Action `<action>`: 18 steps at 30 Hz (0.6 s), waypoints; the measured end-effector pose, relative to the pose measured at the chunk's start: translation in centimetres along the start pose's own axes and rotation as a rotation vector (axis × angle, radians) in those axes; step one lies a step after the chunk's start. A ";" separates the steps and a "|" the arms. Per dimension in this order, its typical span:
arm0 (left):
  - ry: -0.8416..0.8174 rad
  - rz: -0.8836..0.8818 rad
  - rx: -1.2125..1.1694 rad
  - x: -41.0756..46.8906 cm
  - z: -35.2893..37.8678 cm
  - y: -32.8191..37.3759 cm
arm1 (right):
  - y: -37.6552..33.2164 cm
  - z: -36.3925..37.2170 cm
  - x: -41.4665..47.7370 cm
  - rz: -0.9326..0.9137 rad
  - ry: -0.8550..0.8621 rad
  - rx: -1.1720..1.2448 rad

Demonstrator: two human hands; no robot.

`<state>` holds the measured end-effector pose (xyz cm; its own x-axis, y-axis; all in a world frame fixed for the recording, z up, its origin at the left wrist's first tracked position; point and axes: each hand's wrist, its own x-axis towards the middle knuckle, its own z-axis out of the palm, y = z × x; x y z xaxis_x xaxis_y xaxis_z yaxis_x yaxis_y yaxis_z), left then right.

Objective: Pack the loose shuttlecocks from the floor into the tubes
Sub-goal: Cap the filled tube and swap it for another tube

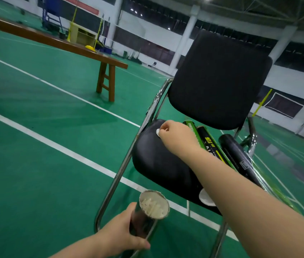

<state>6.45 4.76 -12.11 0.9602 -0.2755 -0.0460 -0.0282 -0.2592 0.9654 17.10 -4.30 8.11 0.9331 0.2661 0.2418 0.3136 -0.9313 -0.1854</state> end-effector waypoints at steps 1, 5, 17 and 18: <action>0.003 0.006 -0.007 0.1 0.0 0.0 | 0.6 1.4 1.7 0.046 -0.057 0.002; 0.005 0.005 -0.051 0.4 -0.5 -0.2 | 2.1 6.0 4.5 0.240 -0.110 0.172; -0.002 -0.019 -0.038 2.0 0.0 -0.2 | 3.4 9.3 4.6 0.222 0.021 0.048; 0.003 -0.021 -0.036 2.0 0.0 -0.3 | 3.5 9.4 4.7 0.223 0.017 0.036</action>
<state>8.34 4.30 -12.45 0.9614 -0.2672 -0.0659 0.0025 -0.2311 0.9729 24.22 -3.99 -0.32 0.9770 0.0499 0.2072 0.1061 -0.9571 -0.2696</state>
